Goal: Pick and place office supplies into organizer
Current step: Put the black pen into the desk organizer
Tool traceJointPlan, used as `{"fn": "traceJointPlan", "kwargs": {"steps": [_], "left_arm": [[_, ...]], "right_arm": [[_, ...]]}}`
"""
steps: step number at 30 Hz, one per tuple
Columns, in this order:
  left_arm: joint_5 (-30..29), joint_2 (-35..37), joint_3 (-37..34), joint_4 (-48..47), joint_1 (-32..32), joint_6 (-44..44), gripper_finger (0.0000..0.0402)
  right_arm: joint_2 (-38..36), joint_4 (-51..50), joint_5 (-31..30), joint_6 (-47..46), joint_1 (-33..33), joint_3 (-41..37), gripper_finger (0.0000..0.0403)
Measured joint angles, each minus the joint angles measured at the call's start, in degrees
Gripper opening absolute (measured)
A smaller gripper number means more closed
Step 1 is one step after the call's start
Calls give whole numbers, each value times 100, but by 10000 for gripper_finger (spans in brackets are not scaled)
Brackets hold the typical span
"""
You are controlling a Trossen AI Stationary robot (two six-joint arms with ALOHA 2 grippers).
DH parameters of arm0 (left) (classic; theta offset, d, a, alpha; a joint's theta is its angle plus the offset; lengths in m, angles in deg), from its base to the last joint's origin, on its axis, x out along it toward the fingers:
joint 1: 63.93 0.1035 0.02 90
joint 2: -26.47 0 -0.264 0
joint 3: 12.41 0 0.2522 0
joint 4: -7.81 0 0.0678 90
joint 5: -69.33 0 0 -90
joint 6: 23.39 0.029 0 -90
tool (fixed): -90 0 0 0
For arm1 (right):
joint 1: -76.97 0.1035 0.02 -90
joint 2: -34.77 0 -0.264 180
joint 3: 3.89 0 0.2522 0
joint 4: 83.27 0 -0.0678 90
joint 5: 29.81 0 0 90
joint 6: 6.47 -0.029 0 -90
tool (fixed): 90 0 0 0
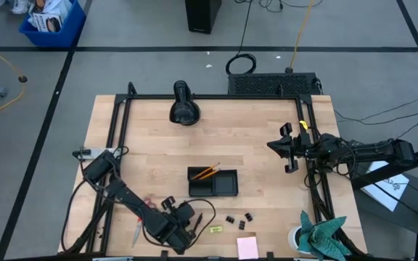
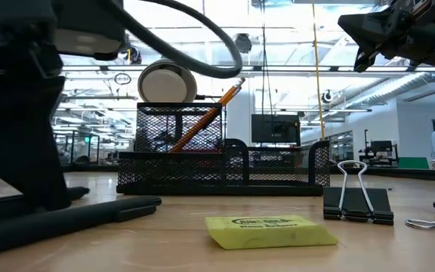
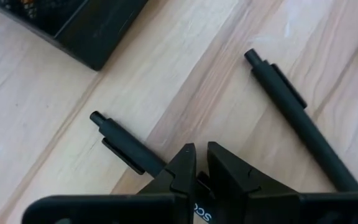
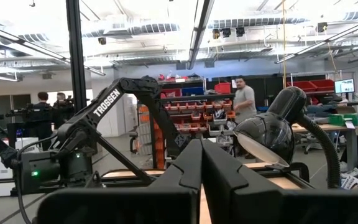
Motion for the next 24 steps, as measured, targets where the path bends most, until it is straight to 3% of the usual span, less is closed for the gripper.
{"fn": "traceJointPlan", "kwargs": {"steps": [4,9,18,24], "left_arm": [[-115,-4,-7,-12,-37,23,46],[-388,75,-32,389,39,729,46],[-479,704,-28,1260,529,1594,46],[80,1087,-15,778,689,29,46]], "right_arm": [[0,-1,0,0,0,0,4],[0,-1,-4,0,0,-2,4],[0,1,-24,0,-2,-2,4],[0,-1,-24,0,-2,-2,4]]}}
